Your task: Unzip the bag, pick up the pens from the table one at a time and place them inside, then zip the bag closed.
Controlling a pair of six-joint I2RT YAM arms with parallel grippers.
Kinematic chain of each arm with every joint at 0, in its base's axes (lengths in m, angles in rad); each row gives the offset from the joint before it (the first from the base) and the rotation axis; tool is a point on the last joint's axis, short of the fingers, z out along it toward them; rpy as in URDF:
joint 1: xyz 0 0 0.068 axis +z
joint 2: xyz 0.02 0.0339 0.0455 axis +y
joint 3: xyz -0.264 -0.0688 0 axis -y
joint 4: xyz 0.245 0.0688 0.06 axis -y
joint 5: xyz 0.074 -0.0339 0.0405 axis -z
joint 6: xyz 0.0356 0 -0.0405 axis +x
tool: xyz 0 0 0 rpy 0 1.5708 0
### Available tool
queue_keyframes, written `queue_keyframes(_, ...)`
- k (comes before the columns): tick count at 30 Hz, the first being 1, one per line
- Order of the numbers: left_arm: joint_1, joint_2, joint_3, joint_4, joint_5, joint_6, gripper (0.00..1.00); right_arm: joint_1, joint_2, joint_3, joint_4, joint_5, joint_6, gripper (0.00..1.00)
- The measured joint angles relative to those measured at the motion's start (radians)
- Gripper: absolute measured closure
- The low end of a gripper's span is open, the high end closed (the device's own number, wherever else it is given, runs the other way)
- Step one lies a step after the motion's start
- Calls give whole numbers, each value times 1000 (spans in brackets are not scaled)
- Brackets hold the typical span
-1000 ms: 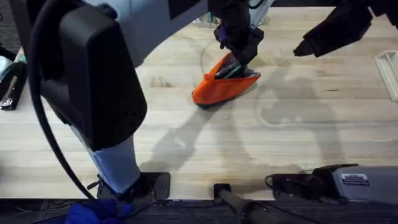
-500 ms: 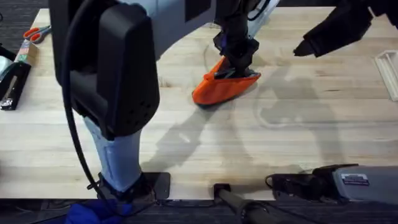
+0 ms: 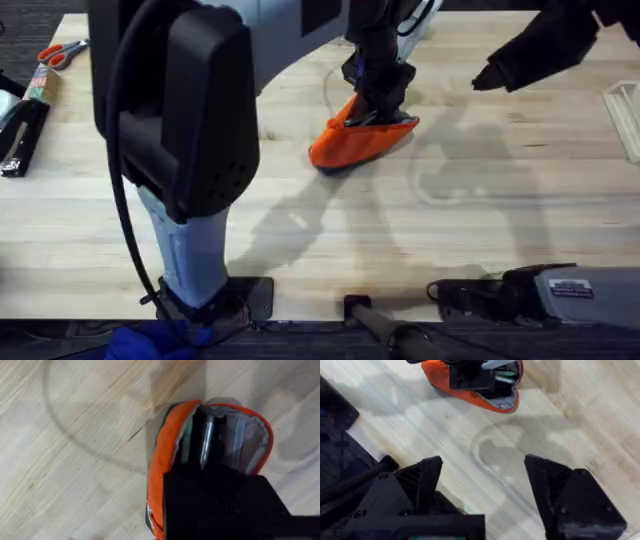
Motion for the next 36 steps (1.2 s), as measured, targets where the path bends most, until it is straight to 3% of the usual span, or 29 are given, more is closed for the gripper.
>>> queue_keyframes(19,0,30,2,8,1,-4,949,0,0,0,0,0,0,5)
queue_keyframes(22,0,30,3,8,1,-6,843,0,0,0,0,0,0,5)
queue_keyframes(23,0,30,3,8,1,-6,850,0,0,0,0,0,0,5)
queue_keyframes(28,0,30,15,3,5,-8,562,0,0,0,0,0,0,5)
queue_keyframes(36,0,30,86,-36,6,-2,414,0,0,0,0,0,0,6)
